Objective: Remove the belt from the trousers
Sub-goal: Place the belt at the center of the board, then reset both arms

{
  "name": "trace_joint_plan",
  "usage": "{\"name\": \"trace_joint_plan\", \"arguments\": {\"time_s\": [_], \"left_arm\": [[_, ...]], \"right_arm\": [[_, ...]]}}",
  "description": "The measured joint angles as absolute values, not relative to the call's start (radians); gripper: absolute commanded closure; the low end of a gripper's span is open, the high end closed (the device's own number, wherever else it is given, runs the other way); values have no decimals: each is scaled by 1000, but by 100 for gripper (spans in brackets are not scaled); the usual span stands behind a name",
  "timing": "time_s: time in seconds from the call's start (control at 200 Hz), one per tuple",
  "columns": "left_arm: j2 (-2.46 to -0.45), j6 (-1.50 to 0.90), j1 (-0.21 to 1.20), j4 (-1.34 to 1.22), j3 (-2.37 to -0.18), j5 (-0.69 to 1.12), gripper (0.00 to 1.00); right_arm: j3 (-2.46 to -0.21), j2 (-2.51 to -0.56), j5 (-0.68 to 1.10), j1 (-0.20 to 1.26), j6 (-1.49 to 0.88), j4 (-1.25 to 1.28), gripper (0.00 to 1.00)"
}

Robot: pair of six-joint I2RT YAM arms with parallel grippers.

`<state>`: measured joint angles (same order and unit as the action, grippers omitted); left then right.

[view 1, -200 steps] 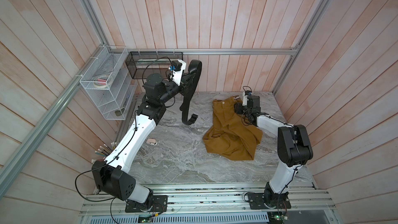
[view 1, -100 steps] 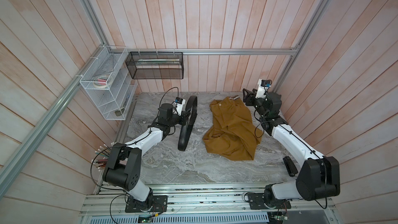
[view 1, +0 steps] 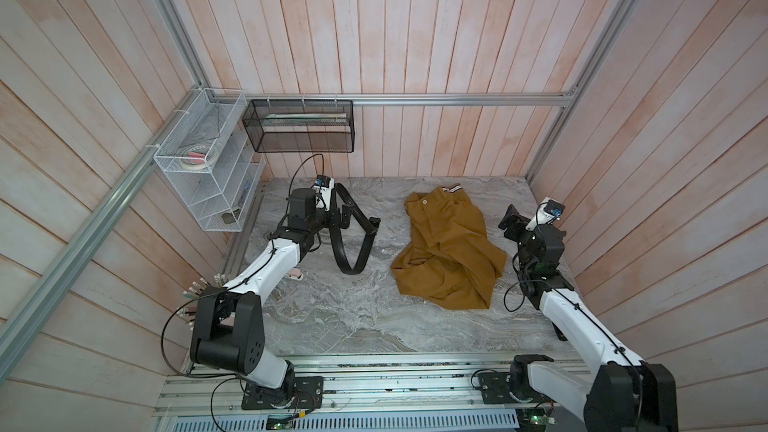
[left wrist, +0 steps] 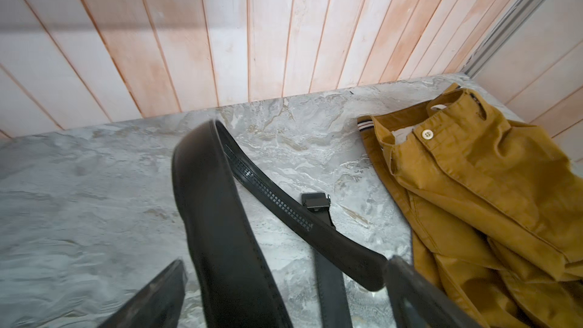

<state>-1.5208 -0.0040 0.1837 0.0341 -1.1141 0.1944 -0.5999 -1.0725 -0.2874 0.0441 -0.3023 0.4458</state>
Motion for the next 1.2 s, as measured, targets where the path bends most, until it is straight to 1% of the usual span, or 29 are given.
{"name": "trace_joint_plan", "arguments": {"time_s": [0.185, 0.26, 0.345, 0.45, 0.53, 0.625, 0.705, 0.835, 0.975, 1.2], "left_arm": [[-1449, 70, 129, 189, -1223, 94, 0], [-1416, 95, 101, 226, -1221, 70, 0], [-1370, 103, 64, 214, -1169, 72, 0], [-1285, 73, -12, 62, -966, 113, 0], [-1256, 36, -71, -141, -751, 144, 0], [-1309, -1, -88, -373, -528, 157, 0], [-1394, -13, -81, -497, -423, 159, 0], [-1486, -27, -80, -754, -323, 152, 0], [-1543, -28, -79, -957, -299, 150, 0], [-1548, -27, -76, -1098, -294, 148, 0]], "right_arm": [[-550, -1056, -295, 44, -286, 459, 9], [-530, -1056, -297, 44, -276, 480, 7], [-482, -1066, -299, 44, -248, 549, 3], [-413, -1124, -298, 44, -188, 632, 2], [-375, -1187, -299, 44, -155, 684, 2], [-311, -1262, -299, 38, -121, 808, 2], [-277, -1333, -298, 27, -99, 903, 2], [-255, -1423, -278, -6, -96, 1045, 2], [-178, -1544, -221, -25, -88, 1269, 2], [-193, -1560, -142, -25, -66, 1313, 2]]}}
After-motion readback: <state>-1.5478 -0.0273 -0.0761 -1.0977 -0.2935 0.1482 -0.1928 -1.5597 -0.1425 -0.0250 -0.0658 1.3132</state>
